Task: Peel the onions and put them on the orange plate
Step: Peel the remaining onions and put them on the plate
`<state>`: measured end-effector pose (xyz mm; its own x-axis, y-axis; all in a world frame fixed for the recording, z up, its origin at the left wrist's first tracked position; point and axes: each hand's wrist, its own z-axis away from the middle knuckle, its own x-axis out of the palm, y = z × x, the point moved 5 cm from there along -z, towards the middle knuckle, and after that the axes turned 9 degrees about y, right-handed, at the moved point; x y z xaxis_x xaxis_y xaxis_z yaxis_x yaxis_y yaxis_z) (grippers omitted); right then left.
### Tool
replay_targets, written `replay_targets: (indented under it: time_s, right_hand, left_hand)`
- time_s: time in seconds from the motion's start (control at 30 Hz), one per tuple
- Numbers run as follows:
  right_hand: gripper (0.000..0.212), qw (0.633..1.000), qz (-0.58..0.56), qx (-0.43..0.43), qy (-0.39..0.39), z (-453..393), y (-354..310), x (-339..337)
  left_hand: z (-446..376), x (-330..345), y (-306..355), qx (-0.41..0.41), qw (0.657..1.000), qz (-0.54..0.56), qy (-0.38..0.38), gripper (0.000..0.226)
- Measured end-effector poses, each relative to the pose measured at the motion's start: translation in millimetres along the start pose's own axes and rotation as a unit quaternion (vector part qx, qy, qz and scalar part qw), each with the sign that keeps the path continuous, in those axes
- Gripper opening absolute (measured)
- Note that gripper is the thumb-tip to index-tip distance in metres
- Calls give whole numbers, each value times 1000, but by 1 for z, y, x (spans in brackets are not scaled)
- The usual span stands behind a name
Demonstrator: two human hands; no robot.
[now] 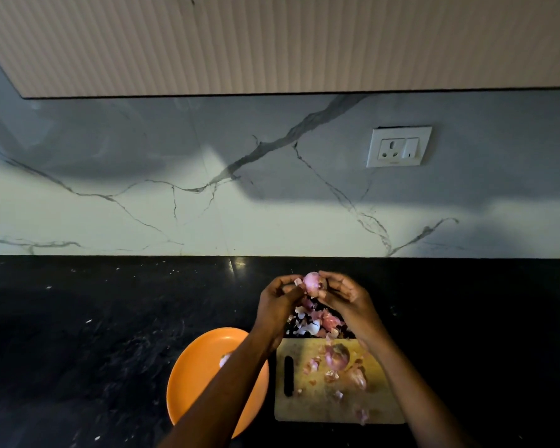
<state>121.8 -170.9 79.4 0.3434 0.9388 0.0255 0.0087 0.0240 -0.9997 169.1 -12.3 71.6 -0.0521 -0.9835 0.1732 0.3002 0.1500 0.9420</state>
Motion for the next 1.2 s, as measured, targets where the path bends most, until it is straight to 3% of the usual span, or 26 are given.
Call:
replay_targets:
  time_s: [0.17,0.33,0.47,0.63,0.77,1.07,1.2]
  right_hand:
    - [25,994,-89,61,-20,1,4,6]
    - [31,997,-56,55,1,4,4,12]
    - [31,999,5,28,25,3,7,11]
    - [21,998,-30,50,33,1,10,11]
    - [24,995,-54,74,26,2,12,10]
    - [35,991,-103,86,-16,7,7,7]
    - [36,986,-117,108,-42,5,9,6]
  left_hand:
    - [-3,-4,0,-22,1000,10,12,21]
    - [1,-8,-4,-25,999,21,36,24]
    - [0,-8,-4,7,999,-29,38,24]
    - [2,-7,1,87,987,-124,61,22]
    - [6,-10,-2,99,982,-141,72,22]
    - [9,-9,5,84,991,-91,-47,15]
    - [11,-6,6,124,982,-118,-76,28]
